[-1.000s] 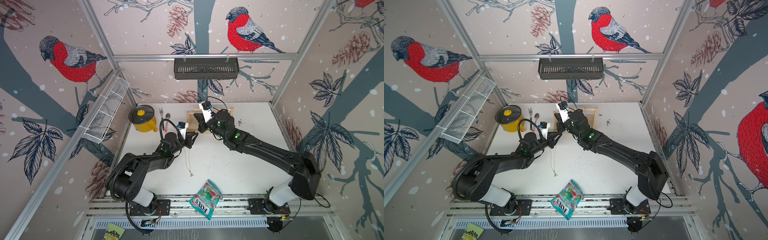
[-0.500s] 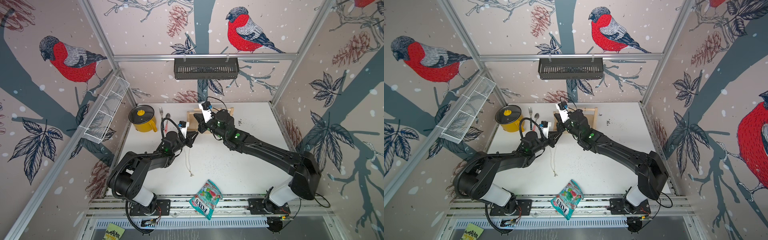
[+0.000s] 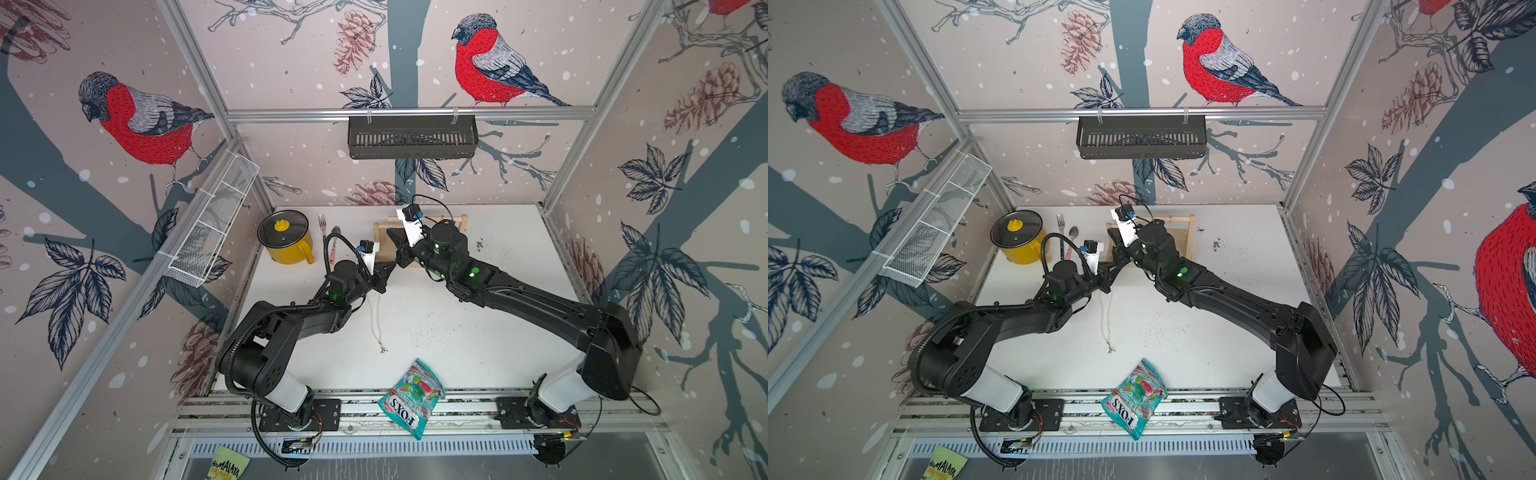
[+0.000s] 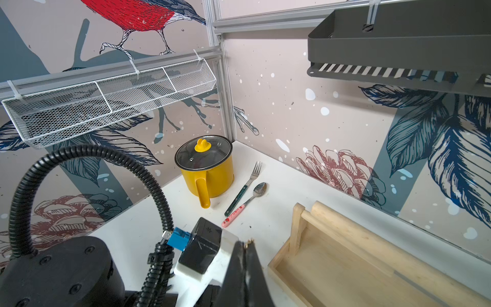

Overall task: Take the necklace off the jewelry display stand
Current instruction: Place the necklace at the center of the board.

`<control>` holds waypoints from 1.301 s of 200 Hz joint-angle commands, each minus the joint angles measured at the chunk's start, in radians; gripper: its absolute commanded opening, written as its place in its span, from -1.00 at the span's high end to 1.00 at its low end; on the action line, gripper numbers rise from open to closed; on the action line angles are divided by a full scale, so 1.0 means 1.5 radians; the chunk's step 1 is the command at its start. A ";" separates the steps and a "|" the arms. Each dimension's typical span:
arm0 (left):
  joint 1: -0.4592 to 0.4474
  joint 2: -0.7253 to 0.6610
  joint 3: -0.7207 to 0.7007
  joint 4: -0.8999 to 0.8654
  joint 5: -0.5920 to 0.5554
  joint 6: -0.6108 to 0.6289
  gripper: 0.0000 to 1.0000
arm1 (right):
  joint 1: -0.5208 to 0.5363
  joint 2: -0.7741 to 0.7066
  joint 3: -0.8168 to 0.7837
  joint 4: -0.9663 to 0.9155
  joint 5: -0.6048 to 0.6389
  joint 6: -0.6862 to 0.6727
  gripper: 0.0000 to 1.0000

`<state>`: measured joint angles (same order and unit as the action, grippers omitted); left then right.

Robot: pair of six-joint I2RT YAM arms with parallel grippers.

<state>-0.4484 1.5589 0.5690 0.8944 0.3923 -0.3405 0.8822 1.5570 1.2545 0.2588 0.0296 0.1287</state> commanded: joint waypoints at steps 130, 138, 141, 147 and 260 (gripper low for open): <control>-0.115 -0.163 -0.104 -0.118 -0.015 -0.020 1.00 | -0.010 -0.051 -0.073 -0.035 0.110 0.023 1.00; -0.130 -0.180 -0.112 -0.128 -0.026 -0.024 1.00 | -0.010 -0.061 -0.090 -0.039 0.115 0.030 1.00; -0.136 -0.185 -0.114 -0.133 -0.031 -0.025 1.00 | -0.010 -0.065 -0.096 -0.040 0.117 0.033 1.00; -0.150 -0.196 -0.119 -0.141 -0.041 -0.027 1.00 | -0.009 -0.075 -0.111 -0.040 0.118 0.038 1.00; -0.342 -0.180 -0.189 -0.141 -0.160 -0.150 1.00 | -0.009 -0.184 -0.349 0.004 0.145 0.119 1.00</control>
<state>-0.9329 1.2339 0.2810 0.6476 0.1814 -0.5213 0.8711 1.2865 0.7704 0.2050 0.2203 0.2668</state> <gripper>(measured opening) 0.060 0.048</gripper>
